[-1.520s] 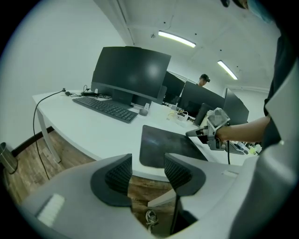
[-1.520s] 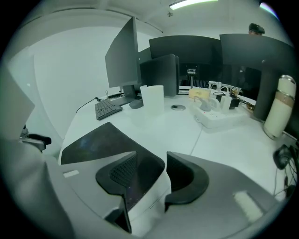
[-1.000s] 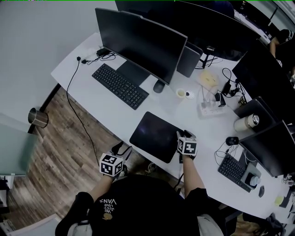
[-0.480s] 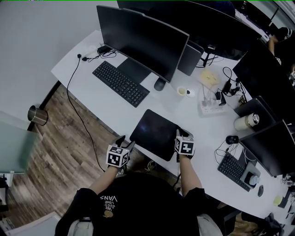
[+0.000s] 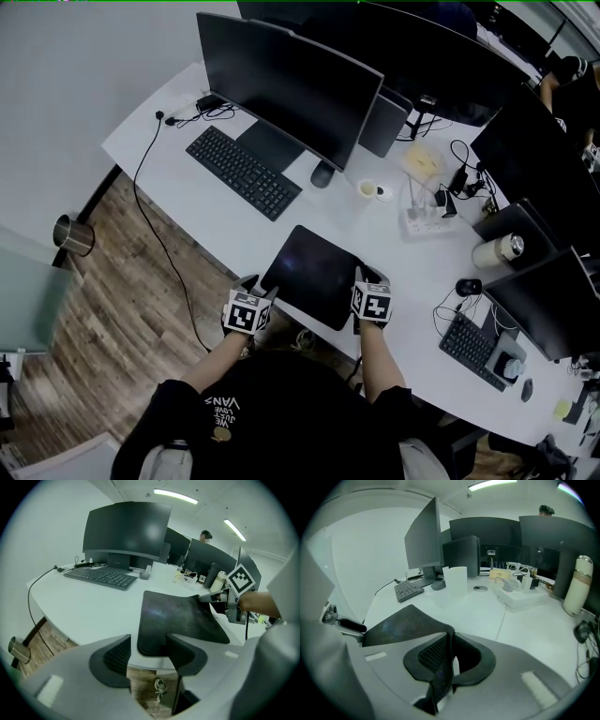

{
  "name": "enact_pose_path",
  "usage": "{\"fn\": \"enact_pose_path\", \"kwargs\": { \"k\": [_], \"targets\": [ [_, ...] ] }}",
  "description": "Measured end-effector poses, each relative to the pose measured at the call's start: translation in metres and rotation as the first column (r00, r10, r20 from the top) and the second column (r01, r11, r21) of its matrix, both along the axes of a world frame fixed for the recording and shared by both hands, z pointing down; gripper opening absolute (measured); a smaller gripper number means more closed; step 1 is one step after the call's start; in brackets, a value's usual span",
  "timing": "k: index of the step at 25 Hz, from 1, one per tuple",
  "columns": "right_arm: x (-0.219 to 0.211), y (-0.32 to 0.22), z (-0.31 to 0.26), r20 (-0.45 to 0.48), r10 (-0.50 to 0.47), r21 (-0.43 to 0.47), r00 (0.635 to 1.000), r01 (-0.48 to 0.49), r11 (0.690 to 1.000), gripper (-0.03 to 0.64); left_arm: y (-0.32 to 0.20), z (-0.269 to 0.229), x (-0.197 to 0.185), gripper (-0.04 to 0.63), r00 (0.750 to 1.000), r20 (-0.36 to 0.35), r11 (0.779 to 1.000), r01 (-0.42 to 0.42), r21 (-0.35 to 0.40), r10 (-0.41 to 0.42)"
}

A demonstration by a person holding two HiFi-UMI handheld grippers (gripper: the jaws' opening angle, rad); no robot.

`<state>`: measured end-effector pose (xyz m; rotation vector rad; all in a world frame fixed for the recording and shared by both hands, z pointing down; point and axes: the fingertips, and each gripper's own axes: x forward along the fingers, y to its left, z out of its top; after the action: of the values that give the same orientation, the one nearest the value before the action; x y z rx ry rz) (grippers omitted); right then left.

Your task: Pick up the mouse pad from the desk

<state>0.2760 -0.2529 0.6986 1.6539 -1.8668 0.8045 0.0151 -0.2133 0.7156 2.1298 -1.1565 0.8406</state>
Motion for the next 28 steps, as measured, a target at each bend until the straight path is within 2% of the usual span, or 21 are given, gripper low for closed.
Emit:
{"fn": "enact_pose_path", "kwargs": {
  "k": [8,12,16,20,24,28],
  "targets": [
    [-0.006,0.005,-0.013,0.024,0.025,0.033,0.999,-0.026,0.999,0.051,-0.005,-0.001,0.004,0.204,1.000,-0.007,1.000,0.019,-0.023,-0.019],
    [-0.007,0.007,-0.018,0.025,0.037,0.042,0.999,-0.038,0.998,0.051,-0.007,0.001,0.003,0.128,0.999,-0.025,0.998,0.021,-0.059,-0.022],
    [-0.011,0.011,-0.023,0.034,0.046,0.054,0.998,-0.048,0.997,0.051,-0.004,0.002,0.008,0.098,0.997,-0.074,0.995,0.020,-0.095,-0.027],
    [-0.018,0.014,-0.030,0.035,0.049,0.068,0.998,-0.051,0.996,0.049,-0.003,0.002,0.009,0.070,0.997,-0.071,0.994,-0.003,-0.108,-0.004],
    [-0.021,0.017,-0.040,0.045,0.054,0.086,0.998,-0.058,0.995,0.049,-0.003,-0.001,0.012,0.055,0.997,-0.081,0.995,-0.026,-0.095,0.018],
    [-0.025,0.024,-0.052,0.056,0.060,0.110,0.997,-0.065,0.992,0.049,-0.008,-0.013,0.015,0.046,0.995,-0.085,0.997,-0.064,-0.039,0.060]
  ]
}}
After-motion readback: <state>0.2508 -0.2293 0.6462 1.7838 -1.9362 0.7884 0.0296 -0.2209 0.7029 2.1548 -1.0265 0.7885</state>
